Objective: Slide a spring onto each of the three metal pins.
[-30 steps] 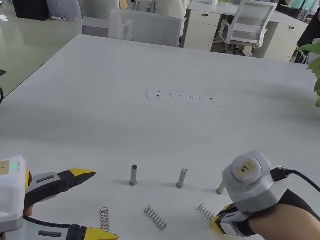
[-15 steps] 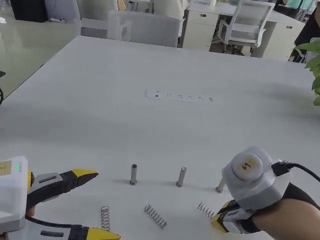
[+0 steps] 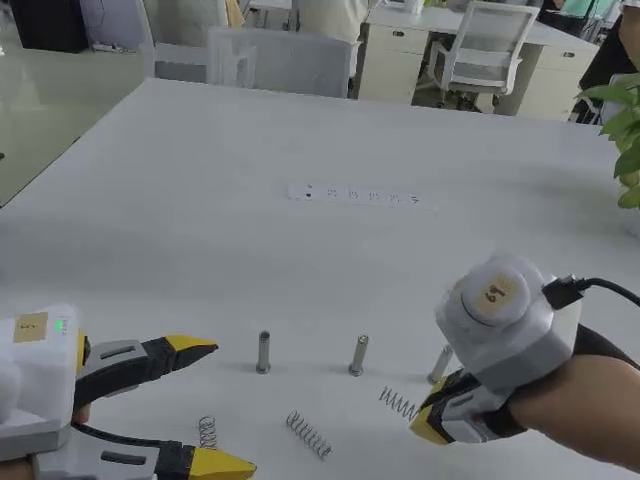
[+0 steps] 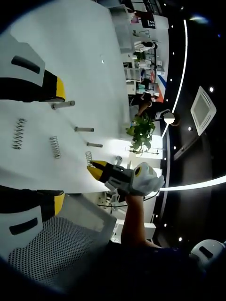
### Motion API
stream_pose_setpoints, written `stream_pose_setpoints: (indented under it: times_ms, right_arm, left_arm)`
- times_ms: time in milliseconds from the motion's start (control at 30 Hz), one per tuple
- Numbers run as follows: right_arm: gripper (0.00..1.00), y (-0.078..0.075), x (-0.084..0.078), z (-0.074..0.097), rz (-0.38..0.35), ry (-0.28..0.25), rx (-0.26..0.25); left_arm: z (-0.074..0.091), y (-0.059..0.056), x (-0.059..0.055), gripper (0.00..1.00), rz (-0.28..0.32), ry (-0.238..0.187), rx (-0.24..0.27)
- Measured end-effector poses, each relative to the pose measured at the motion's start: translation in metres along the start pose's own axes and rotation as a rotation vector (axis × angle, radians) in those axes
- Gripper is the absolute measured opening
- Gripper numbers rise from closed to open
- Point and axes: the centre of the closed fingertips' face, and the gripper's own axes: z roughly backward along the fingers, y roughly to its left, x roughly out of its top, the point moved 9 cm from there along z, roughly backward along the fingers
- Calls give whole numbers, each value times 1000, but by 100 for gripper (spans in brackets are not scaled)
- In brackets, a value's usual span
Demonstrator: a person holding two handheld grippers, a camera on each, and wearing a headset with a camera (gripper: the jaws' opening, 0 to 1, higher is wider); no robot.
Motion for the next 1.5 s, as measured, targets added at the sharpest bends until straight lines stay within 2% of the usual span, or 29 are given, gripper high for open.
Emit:
stream_pose_setpoints:
  times_ms: [167, 600, 800, 1167, 1500]
  right_arm:
    - [7, 4, 10, 3, 49, 7, 9]
    - [7, 18, 31, 2, 160, 33, 48]
    - [7, 24, 42, 3, 200, 27, 61]
    - [7, 34, 50, 5, 269, 24, 88]
    - [7, 40, 58, 8, 332, 13, 116]
  left_arm:
    - [-4, -1, 4, 65, -32, 3, -26]
    - [-22, -2, 12, 60, -69, 18, -89]
    - [-31, -5, 15, 57, -85, 27, -126]
    - [-37, -7, 16, 49, -124, 46, -172]
    - [-45, -6, 22, 41, -149, 42, -218]
